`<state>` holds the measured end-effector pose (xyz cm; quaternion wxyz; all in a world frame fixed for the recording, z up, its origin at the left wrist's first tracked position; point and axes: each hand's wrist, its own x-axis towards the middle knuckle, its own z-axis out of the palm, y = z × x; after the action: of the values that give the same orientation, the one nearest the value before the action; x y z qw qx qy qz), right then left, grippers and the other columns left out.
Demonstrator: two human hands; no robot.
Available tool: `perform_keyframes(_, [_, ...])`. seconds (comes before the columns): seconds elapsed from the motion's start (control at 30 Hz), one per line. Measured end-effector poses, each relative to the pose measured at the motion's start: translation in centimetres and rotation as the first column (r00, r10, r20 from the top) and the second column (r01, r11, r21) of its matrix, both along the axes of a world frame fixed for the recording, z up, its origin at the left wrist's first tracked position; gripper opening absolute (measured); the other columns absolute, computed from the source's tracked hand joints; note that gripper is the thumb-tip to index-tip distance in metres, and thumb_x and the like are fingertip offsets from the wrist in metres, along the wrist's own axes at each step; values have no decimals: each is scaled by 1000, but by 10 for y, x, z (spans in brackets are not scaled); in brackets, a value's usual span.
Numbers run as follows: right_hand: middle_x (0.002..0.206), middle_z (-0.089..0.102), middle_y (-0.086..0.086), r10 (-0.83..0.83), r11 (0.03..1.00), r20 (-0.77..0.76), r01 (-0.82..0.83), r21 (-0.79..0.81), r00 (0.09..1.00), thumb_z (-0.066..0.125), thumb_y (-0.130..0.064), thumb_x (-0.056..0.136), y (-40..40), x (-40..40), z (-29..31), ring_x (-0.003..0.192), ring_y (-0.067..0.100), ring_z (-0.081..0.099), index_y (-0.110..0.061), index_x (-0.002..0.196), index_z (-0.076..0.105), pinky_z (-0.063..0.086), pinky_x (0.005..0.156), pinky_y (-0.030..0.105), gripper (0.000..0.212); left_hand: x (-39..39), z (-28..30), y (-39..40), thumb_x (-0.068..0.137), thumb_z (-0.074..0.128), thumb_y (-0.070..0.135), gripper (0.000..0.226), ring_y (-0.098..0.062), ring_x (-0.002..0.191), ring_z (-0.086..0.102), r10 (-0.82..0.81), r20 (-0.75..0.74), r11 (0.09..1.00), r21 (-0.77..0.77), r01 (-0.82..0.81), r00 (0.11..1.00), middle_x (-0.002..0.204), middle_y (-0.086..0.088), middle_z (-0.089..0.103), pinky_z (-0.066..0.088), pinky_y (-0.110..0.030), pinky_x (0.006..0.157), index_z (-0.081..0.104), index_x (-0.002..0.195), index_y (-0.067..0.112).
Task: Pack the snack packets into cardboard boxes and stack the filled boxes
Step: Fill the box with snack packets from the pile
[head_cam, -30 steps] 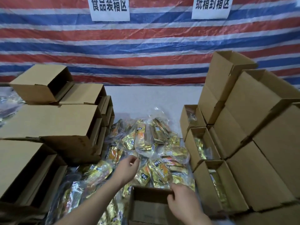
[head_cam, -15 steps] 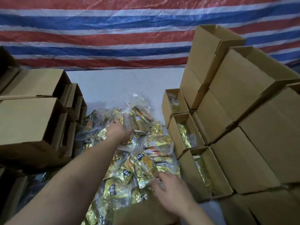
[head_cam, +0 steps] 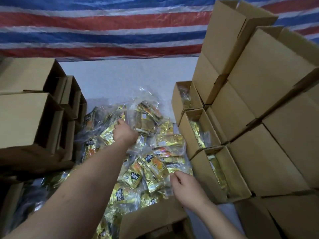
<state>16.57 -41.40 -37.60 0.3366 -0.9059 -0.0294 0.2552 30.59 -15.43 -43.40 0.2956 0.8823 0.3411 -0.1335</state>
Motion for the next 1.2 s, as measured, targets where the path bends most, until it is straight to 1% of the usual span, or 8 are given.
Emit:
perform_keyframes(0.3, [61, 45, -8, 8, 992, -65, 0, 129, 998, 39, -42, 105, 11, 5, 10, 49, 2, 39, -21, 69, 47, 31, 53, 25, 42, -35, 6, 18, 83, 78, 28, 90, -42, 123, 54, 252, 139, 856, -494, -153, 958, 145, -23, 44, 47, -54, 103, 22, 152, 15])
perform_keyframes(0.43, [64, 49, -7, 21, 993, -77, -12, 120, 997, 37, -46, 104, 21, 8, 14, 49, 2, 41, -18, 75, 54, 32, 52, 25, 44, -69, 8, 30, 88, 73, 24, 77, -37, 100, 65, 363, 52, 697, -678, -234, 930, 136, -24, 52, 56, -55, 89, 27, 150, 18])
perform_keyframes(0.53, [70, 58, -1, 25, 988, -89, -11, 154, 996, 36, -46, 104, 33, 11, 17, 52, 4, 44, -21, 75, 57, 37, 57, 29, 43, -93, 15, 35, 87, 73, 22, 69, -26, 77, 65, 439, -25, 524, -805, -278, 898, 120, -22, 62, 57, -37, 58, 37, 144, 9])
perform_keyframes(0.67, [79, 62, 1, -22, 973, -149, 55, 223, 989, 37, -43, 105, 55, 13, 21, 68, 13, 55, -11, 92, 64, 50, 69, 36, 44, -120, 28, 39, 87, 72, 31, 57, -20, 64, 60, 470, -8, 444, -862, -244, 883, 94, -15, 68, 52, -34, 60, 46, 129, 0])
perform_keyframes(0.77, [83, 66, 2, -38, 958, -168, 84, 273, 985, 40, -41, 105, 72, 13, 26, 74, 16, 61, -14, 92, 67, 53, 78, 40, 41, -132, 49, 41, 85, 73, 21, 42, -24, 56, 65, 483, 44, 477, -851, -220, 874, 84, -16, 67, 53, -42, 60, 53, 117, 2])
perform_keyframes(0.87, [87, 68, 4, -64, 955, -143, 102, 279, 988, 40, -42, 105, 88, 16, 36, 74, 15, 60, -17, 92, 67, 48, 71, 35, 39, -142, 79, 38, 95, 63, 8, 24, -23, 51, 67, 472, 130, 541, -824, -171, 872, 73, -13, 69, 51, -30, 42, 55, 117, 0])
perform_keyframes(1.1, [112, 66, -1, -140, 863, -302, 266, 430, 943, 38, -62, 100, 115, 17, 65, 100, 18, 63, -25, 110, 61, 51, 83, 38, 44, -169, 165, 23, 97, 55, 3, 26, -34, 85, 68, 460, 295, 460, -886, 59, 838, 106, -27, 70, 59, -37, 66, 58, 122, -3])
perform_keyframes(1.2, [122, 69, 12, -8, 632, -569, 445, 634, 822, 39, -68, 96, 120, 25, 77, 110, 33, 67, -19, 125, 65, 52, 97, 51, 63, -180, 192, 11, 97, 55, 5, 29, -36, 97, 64, 439, 326, 428, -895, 124, 837, 118, -31, 65, 52, -43, 84, 58, 125, -1])
